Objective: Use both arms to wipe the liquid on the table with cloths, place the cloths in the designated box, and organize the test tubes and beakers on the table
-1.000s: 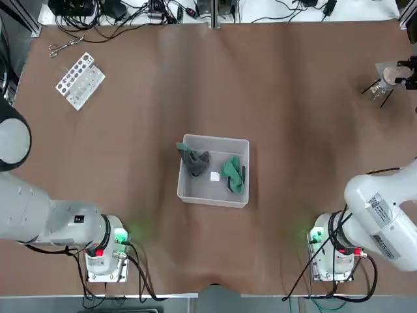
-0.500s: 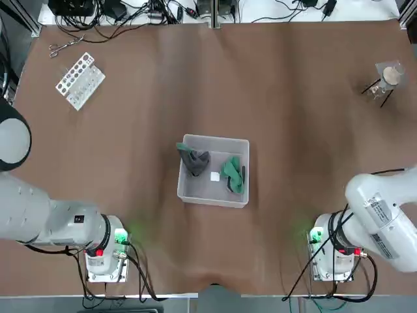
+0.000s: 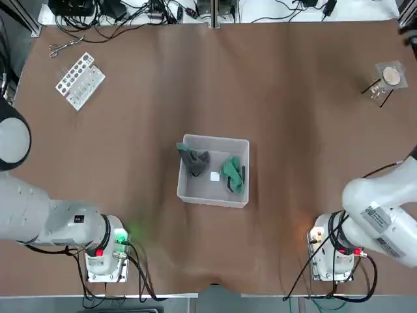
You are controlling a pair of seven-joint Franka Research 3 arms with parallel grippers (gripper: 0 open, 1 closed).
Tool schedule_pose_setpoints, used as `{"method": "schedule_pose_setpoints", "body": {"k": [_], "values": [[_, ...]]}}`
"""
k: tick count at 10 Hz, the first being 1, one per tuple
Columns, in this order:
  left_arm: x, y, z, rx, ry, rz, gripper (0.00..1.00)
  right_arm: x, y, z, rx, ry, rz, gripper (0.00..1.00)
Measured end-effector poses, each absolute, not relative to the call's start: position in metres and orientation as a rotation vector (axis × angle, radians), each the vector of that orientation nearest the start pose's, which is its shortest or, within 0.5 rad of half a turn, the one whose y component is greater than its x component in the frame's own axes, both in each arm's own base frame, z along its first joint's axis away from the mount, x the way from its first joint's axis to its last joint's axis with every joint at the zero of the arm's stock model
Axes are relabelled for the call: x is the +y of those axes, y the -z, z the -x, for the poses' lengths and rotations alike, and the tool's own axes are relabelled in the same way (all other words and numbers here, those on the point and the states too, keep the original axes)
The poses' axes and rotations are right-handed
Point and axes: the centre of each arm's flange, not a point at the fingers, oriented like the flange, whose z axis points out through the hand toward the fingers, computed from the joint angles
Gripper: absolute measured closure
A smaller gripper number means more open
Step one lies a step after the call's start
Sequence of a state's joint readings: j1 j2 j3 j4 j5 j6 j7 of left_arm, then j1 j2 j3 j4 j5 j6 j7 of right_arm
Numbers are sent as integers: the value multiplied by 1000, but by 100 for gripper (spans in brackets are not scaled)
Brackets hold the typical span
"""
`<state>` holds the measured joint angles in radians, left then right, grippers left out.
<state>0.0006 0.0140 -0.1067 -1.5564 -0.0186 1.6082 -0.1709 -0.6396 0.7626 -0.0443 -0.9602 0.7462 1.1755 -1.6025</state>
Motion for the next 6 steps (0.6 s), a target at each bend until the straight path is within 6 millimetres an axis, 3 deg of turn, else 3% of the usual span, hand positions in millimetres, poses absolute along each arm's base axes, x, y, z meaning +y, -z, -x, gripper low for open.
{"method": "schedule_pose_setpoints", "body": {"k": [2,3,6], "values": [[-55,-627,-560,-119,55,3164,2,-273,-445,-649,-1157,386,2105,0],[-54,-627,-560,-122,55,3163,2,-241,-459,-663,-1177,346,2161,0],[-54,-627,-560,-122,56,3163,2,-174,-489,-689,-1182,221,2380,0]]}}
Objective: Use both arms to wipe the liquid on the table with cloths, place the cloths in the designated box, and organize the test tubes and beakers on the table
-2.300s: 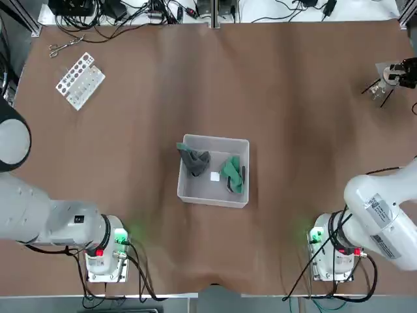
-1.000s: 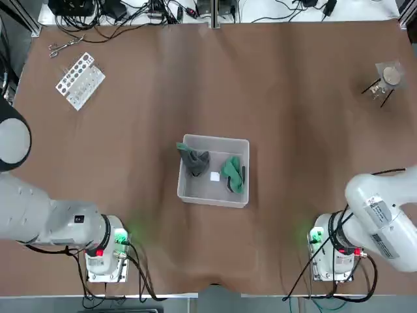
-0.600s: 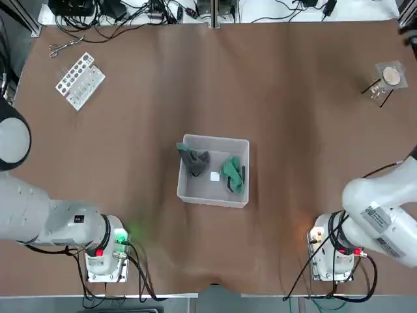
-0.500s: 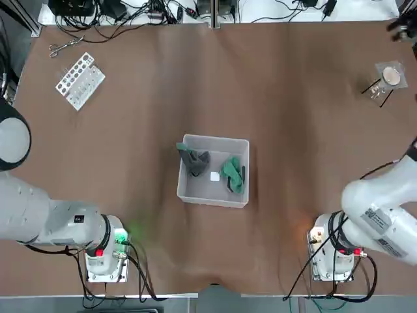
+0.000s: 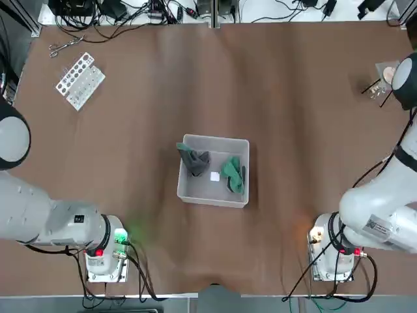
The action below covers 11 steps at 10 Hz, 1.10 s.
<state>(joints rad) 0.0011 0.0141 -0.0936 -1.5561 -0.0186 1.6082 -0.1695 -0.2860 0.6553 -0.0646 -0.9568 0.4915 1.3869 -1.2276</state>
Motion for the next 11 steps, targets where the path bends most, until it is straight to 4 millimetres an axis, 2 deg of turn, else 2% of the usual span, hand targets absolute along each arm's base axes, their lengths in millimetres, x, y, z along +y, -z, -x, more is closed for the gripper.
{"method": "schedule_pose_setpoints", "body": {"k": [2,3,5,7,11], "values": [[-53,-627,-560,-123,56,3163,2,-132,-512,-693,-1108,95,2590,0],[-53,-627,-560,-125,56,3163,2,-120,-518,-691,-1014,35,2715,0],[-49,-627,-561,-135,56,3163,2,-117,-522,-678,-810,29,2876,0],[-47,-627,-561,-138,56,3163,2,-111,-531,-656,-553,5,2968,0],[-44,-627,-561,-142,57,3162,2,-70,-561,-635,-311,-20,3090,0]]}}
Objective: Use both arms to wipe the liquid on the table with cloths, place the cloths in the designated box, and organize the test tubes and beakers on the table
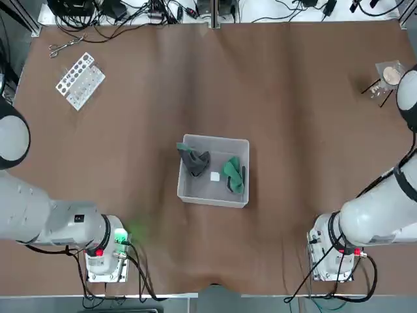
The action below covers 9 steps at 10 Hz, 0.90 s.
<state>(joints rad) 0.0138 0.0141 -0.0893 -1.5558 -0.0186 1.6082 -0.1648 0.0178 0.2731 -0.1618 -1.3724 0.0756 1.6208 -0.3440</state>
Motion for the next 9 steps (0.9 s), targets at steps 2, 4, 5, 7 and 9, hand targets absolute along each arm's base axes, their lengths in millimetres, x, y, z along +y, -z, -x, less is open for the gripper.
{"method": "schedule_pose_setpoints", "body": {"k": [2,4,5,7,9], "values": [[-42,-627,-561,-138,57,3162,2,-61,-565,-625,-268,-27,3089,0],[-39,-627,-562,-144,57,3162,2,-60,-566,-621,-263,-29,3088,0],[-39,-627,-562,-144,57,3162,2,-60,-565,-621,-262,-31,3088,0],[-37,-627,-562,-148,56,3161,2,-59,-566,-621,-262,-31,3090,0],[-33,-627,-562,-158,56,3161,2,-60,-566,-621,-259,-32,3094,0]]}}
